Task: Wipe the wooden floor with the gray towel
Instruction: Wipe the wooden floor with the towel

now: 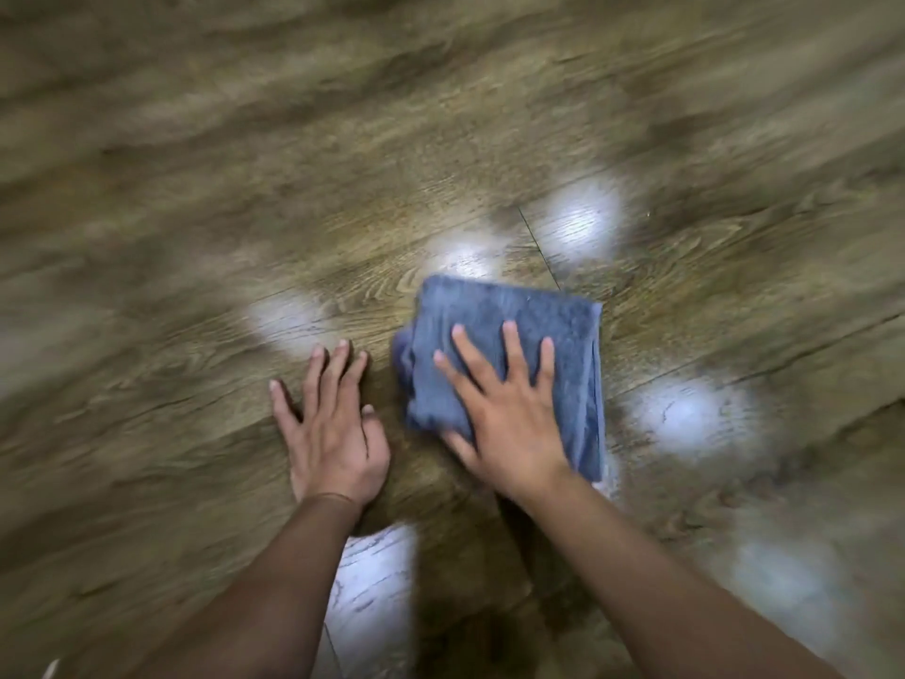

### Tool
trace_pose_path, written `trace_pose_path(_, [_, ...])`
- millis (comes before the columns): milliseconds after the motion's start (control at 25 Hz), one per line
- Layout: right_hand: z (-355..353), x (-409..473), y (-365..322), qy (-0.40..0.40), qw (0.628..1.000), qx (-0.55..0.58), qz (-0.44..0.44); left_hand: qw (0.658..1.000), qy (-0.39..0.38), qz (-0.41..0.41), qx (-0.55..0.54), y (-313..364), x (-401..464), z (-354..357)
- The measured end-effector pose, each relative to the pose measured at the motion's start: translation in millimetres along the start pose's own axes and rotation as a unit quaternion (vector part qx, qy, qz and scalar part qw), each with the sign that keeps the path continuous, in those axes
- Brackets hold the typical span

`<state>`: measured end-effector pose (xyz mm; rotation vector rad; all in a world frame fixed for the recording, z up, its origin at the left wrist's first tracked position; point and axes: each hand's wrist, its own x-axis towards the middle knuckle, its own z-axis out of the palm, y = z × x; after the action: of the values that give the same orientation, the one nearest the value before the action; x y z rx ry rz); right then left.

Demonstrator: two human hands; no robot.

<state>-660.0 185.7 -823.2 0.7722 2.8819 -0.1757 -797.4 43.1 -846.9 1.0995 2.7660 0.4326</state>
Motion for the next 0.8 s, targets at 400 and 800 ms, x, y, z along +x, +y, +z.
trace_pose_path(400, [7, -140, 101, -0.022, 0.999, -0.029, 0.005, 1.000, 0.005, -0.001, 0.002, -1, 1, 3])
trace_pose_path(800, [-14, 56, 89, 0.016, 0.962, 0.081, 0.261, 0.999, -0.003, -0.003, 0.042, 0, 2, 6])
